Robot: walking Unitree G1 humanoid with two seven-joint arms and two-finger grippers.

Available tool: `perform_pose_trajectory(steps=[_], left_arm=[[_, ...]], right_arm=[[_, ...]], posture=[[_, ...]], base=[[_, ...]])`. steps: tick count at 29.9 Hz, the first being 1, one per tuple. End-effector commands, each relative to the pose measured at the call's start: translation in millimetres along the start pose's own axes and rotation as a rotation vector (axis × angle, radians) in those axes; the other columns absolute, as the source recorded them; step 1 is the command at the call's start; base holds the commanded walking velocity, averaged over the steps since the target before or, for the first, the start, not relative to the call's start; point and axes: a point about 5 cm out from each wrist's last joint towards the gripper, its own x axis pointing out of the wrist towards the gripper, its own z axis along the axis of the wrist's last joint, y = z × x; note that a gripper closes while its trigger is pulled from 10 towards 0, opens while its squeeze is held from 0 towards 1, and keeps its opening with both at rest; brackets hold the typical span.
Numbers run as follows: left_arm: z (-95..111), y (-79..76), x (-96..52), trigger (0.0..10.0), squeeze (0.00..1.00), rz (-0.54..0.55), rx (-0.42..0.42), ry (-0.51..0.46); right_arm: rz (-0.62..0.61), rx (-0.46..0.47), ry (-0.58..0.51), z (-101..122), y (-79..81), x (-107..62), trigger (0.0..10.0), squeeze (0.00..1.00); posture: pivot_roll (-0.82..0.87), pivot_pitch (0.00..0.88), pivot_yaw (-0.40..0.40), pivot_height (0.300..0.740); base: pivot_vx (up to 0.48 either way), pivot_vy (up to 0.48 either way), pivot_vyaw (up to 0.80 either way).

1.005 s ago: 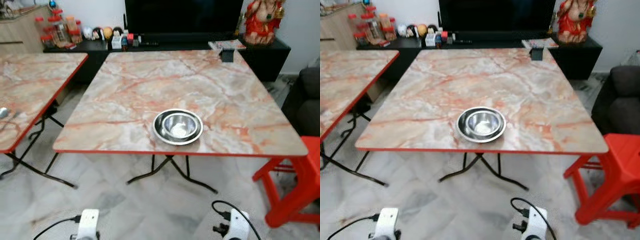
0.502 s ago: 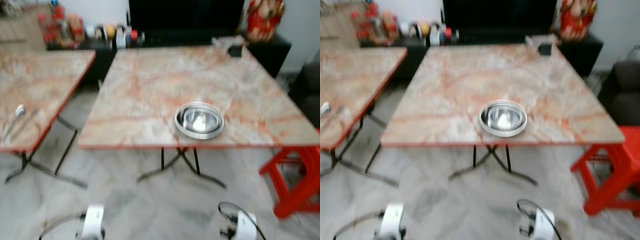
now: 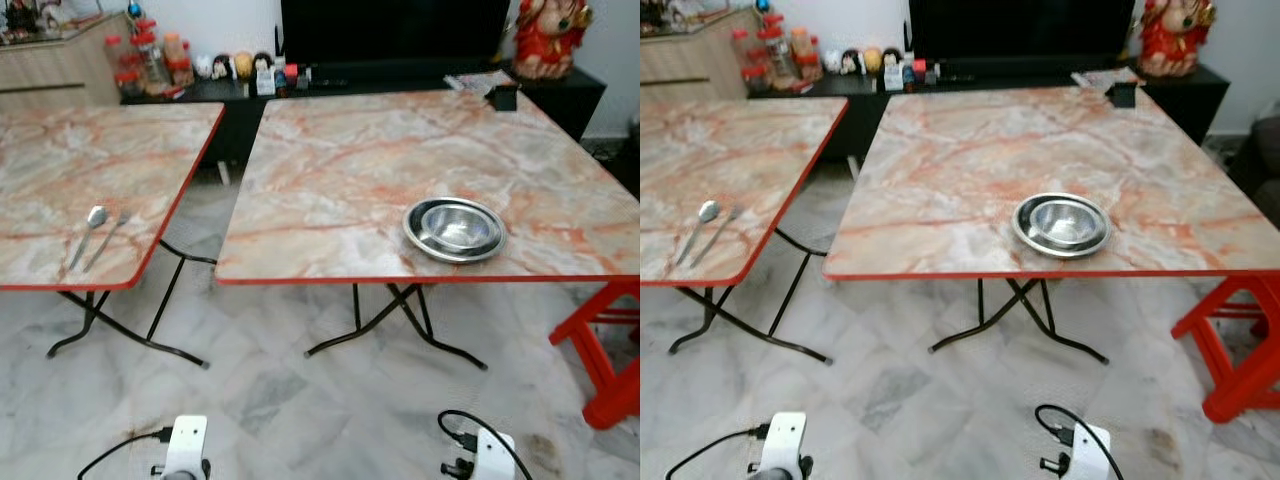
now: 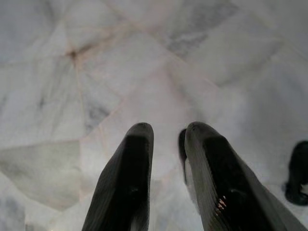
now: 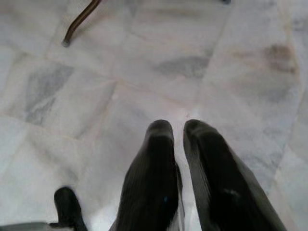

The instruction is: Setting the table

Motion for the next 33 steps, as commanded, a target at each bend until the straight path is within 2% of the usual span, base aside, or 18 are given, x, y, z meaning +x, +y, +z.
perform_pose_trajectory(steps=[1, 33], left_arm=[[-6.2, 4.4, -0.9, 10.0, 0.00, 0.016, -0.005, 0.026], [-1.1, 5.6, -0.1, 10.0, 0.00, 0.018, -0.004, 0.011]], right_arm=[[0.018, 0.005, -0.010, 3.7, 7.2, 1.3, 10.0, 0.00], [0.028, -0.003, -0.011, 4.3, 10.4, 1.7, 10.0, 0.00]], posture=[[-0.03, 0.000, 0.018, 0.740], [-0.02, 0.000, 0.017, 0.740]], base=[[0.000, 0.341, 0.00], [0.000, 0.350, 0.00]])
